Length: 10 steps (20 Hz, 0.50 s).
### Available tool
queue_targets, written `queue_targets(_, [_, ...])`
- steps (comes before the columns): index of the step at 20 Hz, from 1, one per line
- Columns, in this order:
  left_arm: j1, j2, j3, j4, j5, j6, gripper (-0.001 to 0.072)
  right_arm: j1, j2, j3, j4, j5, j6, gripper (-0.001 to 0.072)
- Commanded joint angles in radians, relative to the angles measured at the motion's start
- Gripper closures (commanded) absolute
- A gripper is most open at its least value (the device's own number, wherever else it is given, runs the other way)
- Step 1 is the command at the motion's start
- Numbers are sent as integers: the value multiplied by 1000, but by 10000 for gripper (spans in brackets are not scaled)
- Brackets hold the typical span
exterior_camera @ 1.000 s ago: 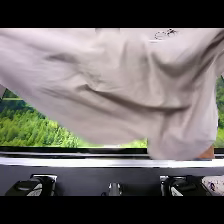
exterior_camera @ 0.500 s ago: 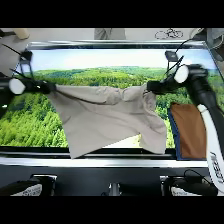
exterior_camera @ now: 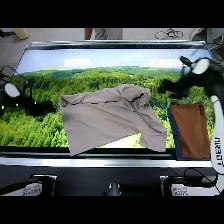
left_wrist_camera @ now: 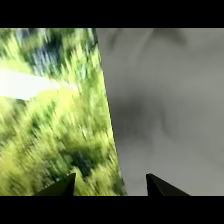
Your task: Fold the shirts.
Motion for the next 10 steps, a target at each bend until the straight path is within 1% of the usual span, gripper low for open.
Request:
queue_targets(1, [24, 133, -307, -142, -73, 32, 157, -127, -3, -46, 14, 233, -95, 169])
queue_targets(3, [-9, 221, -512, -190, -19, 43, 154, -126, -2, -113, 38, 217, -97, 169])
queue_targets(4, [-19, 252, -584, -217, 10, 43, 125, -116, -2, -140, 44, 203, -104, 169])
queue_targets(5, [-25, 274, -640, -257, 32, 43, 32, -103, -2, -160, 42, 194, -111, 169])
queue_targets(7, [-45, 282, -697, -322, 69, 52, 34, -73, -3, -180, 40, 180, -123, 169])
queue_targets(9, [-89, 277, -713, -351, 123, 48, 37, -47, -3, -181, 38, 163, -130, 169])
queue_targets(10, [-117, 277, -715, -358, 162, 29, 39, -36, -3, -182, 36, 157, -133, 166])
